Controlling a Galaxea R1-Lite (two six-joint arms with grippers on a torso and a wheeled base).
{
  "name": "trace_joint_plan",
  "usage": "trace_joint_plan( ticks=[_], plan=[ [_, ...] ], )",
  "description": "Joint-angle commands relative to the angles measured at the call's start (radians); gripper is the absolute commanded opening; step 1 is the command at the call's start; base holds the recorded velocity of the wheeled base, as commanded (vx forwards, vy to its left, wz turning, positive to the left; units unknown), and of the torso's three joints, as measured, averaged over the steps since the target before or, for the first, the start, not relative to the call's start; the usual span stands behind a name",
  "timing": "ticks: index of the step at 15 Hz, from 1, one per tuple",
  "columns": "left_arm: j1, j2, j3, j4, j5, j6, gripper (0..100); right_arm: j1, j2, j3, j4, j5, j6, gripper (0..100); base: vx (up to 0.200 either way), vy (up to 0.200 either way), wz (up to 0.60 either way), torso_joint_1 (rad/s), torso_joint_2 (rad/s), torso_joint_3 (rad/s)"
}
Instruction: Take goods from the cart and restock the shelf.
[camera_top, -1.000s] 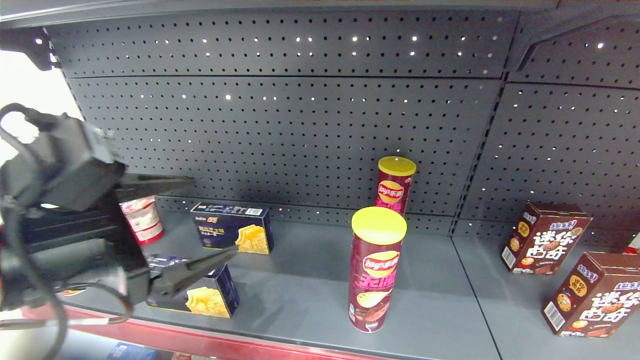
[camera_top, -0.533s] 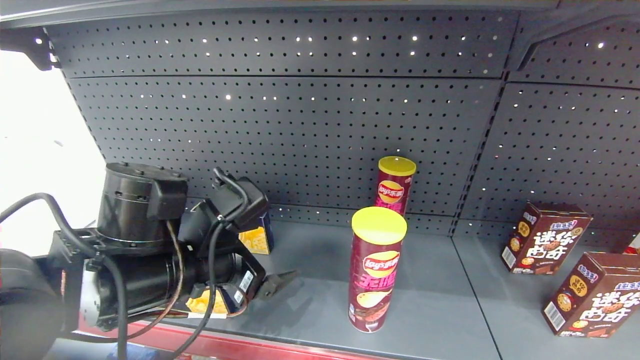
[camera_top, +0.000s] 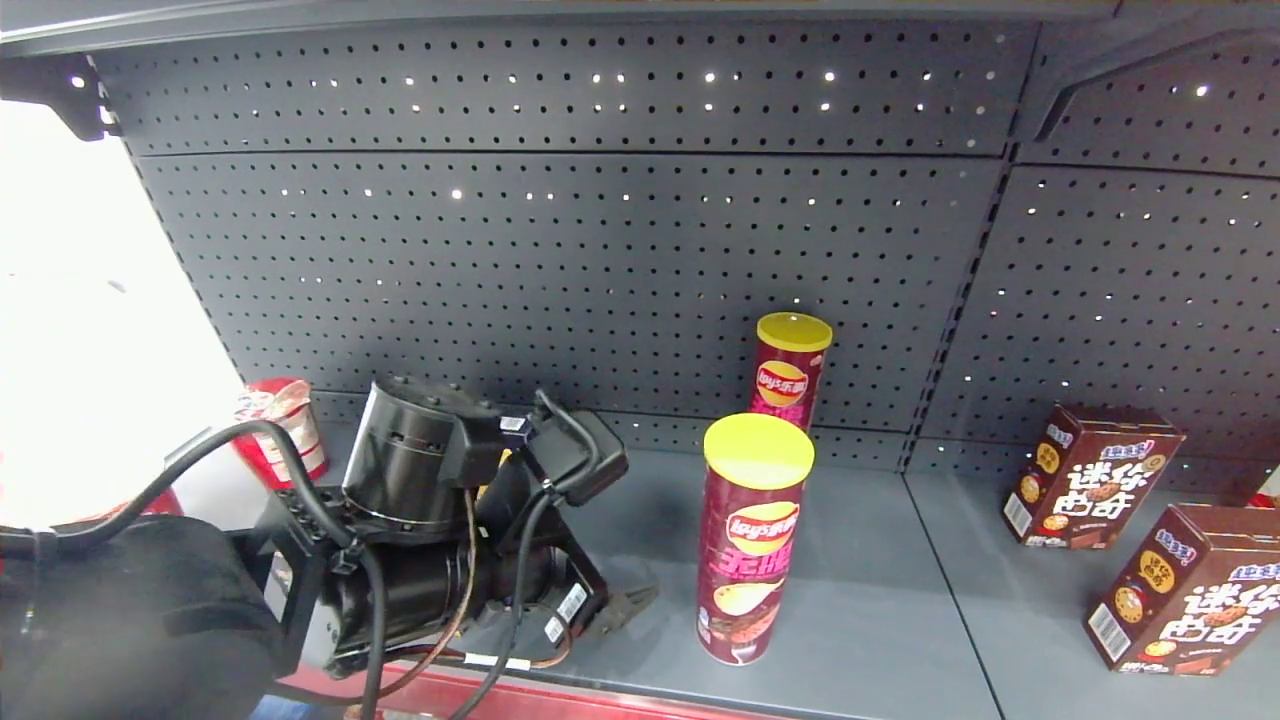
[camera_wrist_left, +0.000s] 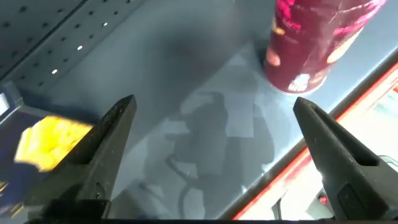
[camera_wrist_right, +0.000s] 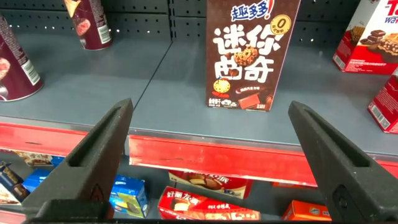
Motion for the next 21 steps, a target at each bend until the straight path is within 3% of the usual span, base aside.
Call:
trace_joint_plan(
  ticks=[1,13,21],
  plan=[
    [-0.013,0.059,-0.014,-0.018,0.002,0.000,100,0.001,0.002,0.000,-0.001,0.000,0.000,100,0.000,0.000,0.00,0.000,0.00,0.000],
    [-0.008,0.177,-0.165,-0.019,0.006,0.009,100,0.000,0.002,0.000,0.000,0.000,0.000,100,0.000,0.000,0.00,0.000,0.00,0.000],
    [-0.007,0.203,-0.187,-0.019,0.006,0.012,100,0.000,0.002,0.000,0.000,0.000,0.000,100,0.000,0.000,0.00,0.000,0.00,0.000]
  ],
)
